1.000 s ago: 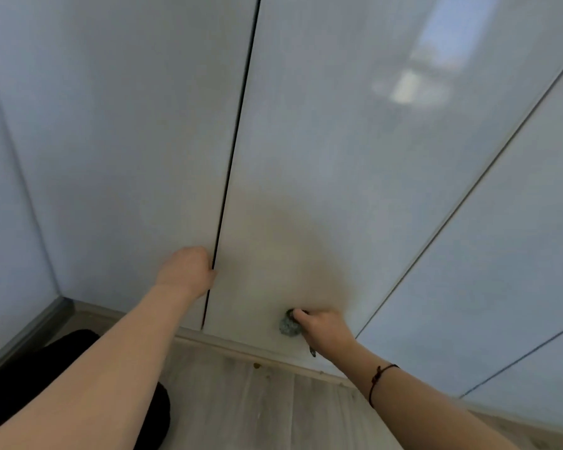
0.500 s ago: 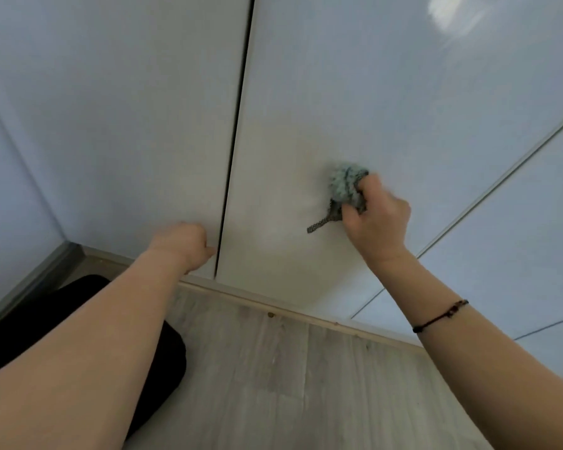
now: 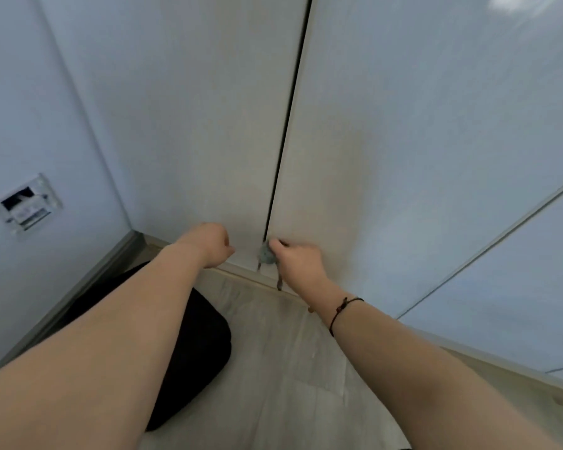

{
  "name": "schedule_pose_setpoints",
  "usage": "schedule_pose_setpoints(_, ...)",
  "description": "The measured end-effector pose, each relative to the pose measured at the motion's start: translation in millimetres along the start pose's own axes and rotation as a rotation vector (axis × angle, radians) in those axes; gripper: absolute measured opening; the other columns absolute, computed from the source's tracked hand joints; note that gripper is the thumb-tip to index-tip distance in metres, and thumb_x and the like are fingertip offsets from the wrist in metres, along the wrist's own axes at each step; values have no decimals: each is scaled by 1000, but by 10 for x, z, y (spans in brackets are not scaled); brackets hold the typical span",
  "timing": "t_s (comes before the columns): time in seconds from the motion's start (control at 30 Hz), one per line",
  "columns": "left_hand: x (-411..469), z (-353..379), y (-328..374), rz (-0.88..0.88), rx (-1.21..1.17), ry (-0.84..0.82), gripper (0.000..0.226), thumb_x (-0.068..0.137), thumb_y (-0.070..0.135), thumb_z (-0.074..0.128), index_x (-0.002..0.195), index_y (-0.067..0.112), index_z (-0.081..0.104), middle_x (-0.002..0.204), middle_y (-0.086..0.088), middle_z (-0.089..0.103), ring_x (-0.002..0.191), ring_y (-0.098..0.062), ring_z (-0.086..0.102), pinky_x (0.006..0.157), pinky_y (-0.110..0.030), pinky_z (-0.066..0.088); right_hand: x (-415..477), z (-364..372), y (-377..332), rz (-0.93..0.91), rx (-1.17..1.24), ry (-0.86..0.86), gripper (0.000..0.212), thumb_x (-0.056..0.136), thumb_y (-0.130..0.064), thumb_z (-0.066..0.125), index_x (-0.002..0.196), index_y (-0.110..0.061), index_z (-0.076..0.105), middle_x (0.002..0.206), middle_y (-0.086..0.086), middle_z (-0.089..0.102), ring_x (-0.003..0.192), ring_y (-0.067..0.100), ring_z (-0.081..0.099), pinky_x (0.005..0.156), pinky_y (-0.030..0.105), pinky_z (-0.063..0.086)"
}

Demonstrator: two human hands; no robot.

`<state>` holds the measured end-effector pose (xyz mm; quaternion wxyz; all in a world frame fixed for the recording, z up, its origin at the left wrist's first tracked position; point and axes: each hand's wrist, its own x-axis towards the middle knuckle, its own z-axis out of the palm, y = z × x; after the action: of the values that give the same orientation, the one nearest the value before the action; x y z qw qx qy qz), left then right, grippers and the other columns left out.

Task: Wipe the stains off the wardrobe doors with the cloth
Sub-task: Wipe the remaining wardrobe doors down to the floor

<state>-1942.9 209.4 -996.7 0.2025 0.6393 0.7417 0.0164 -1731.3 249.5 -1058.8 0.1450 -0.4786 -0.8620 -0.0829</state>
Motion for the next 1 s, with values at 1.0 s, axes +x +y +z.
schedule_pose_setpoints(1.0,248,144,-382,85,-86,64,38,93,20,61,129,12,53,122,-15,65,115,-33,58,97,-38,48,-223,507,72,-8,-88,-493,43,96,-16,52,137,-18,40,97,15,70,84,38,67,60,36,35)
